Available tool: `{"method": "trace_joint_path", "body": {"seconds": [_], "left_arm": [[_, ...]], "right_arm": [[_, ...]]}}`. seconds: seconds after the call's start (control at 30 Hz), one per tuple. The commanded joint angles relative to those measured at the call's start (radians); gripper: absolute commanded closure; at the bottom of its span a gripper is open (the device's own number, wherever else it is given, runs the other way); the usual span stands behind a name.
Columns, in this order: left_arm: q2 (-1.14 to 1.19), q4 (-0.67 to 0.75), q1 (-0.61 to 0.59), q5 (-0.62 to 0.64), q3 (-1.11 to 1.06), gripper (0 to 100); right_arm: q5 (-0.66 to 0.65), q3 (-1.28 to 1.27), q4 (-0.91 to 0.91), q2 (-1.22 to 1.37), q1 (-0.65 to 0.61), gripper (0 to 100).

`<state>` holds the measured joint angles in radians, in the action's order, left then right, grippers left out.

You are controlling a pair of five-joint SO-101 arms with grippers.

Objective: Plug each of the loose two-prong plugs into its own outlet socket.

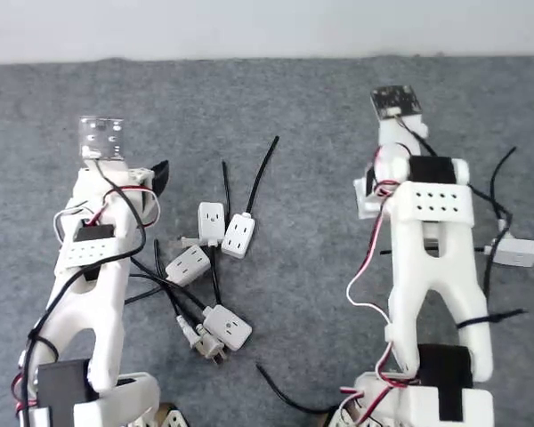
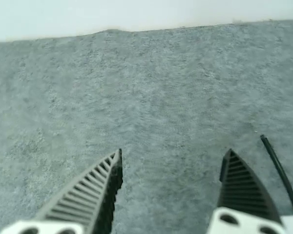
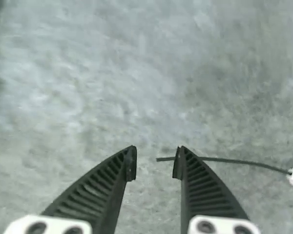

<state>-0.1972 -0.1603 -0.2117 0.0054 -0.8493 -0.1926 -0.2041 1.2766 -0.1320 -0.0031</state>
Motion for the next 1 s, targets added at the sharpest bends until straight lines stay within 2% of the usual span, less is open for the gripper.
{"method": "trace_joint_path", "body": {"seconds": [0.0, 0.1, 0.27, 0.4, 0.67, 0.87, 0.97], "left_arm": [[-0.005, 0.023, 0.031, -0.044, 0.027, 69], [-0.005, 0.026, 0.032, -0.043, 0.025, 69], [-0.008, 0.023, 0.032, -0.043, 0.025, 69], [-0.015, 0.008, 0.046, -0.043, 0.025, 69], [-0.015, -0.017, 0.078, -0.080, 0.038, 69], [-0.015, -0.021, 0.087, -0.083, 0.041, 70], [-0.017, -0.021, 0.084, -0.084, 0.041, 76]], "right_arm": [[0.015, 0.157, 0.061, -0.058, -0.045, 85.2], [0.020, 0.250, 0.093, -0.058, -0.054, 86.0], [0.118, 0.362, 0.124, -0.058, -0.088, 99.7], [0.175, 0.288, 0.081, -0.044, -0.097, 95.1], [0.178, 0.023, -0.249, -0.051, -0.030, 98.5], [0.180, 0.015, -0.260, -0.041, -0.025, 99.0], [0.180, 0.014, -0.260, -0.041, -0.027, 98.7]]}}
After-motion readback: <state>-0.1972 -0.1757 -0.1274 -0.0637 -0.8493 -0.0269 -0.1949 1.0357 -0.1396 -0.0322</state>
